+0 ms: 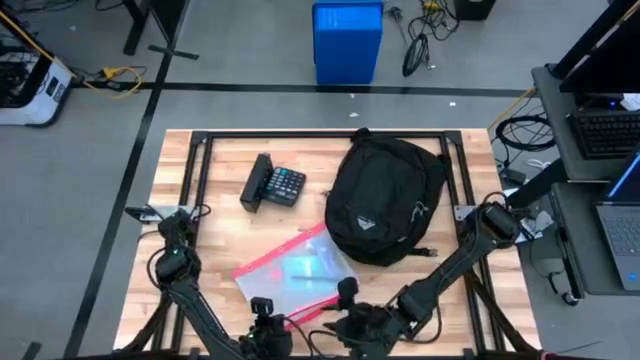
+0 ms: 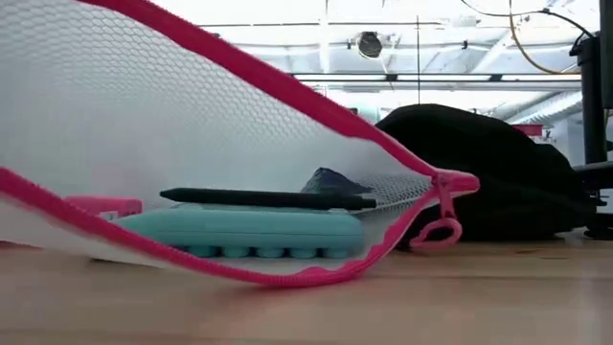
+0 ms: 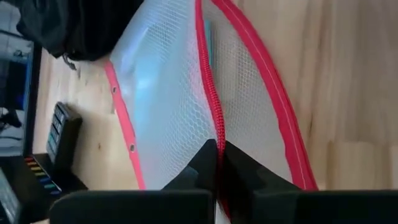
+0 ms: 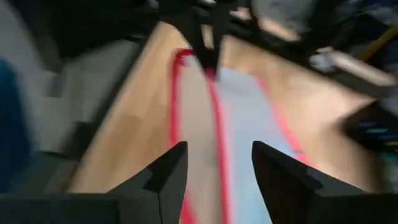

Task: Unpack backpack
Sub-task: Remove the black pen from the white zip bag

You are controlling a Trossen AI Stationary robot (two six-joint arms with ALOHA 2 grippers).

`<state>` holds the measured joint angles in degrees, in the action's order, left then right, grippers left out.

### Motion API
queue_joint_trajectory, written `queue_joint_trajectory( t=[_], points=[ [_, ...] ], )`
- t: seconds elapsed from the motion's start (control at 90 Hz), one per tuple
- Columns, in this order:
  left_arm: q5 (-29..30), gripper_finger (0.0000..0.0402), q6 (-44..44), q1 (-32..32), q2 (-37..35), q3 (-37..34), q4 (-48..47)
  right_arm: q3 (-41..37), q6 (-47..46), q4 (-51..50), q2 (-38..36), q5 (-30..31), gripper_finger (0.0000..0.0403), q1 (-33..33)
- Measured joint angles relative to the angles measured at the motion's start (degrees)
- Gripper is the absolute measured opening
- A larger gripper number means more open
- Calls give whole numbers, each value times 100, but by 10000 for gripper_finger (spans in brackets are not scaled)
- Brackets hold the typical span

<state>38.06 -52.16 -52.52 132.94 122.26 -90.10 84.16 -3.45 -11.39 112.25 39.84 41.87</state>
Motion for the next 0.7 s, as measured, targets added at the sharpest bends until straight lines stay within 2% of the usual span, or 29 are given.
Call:
queue_joint_trajectory(
  t=[0.067,0.167,0.3,0.456,0.544,0.7],
  points=[
    [70,0,-1,-15,1,0,8,0,98,-7,99,-39,175,-1],
    [284,0,9,-42,2,0,5,0,250,-10,293,-484,185,-20],
    [307,0,15,-15,2,0,9,0,-13,111,524,-516,198,-102],
    [311,0,57,-10,2,0,11,-2,-138,30,675,225,213,-317],
    [309,0,169,-21,2,0,5,-2,-54,-103,675,300,219,-454],
    [313,0,258,-53,4,0,6,-2,-304,-527,675,-335,204,-721]
  ],
)
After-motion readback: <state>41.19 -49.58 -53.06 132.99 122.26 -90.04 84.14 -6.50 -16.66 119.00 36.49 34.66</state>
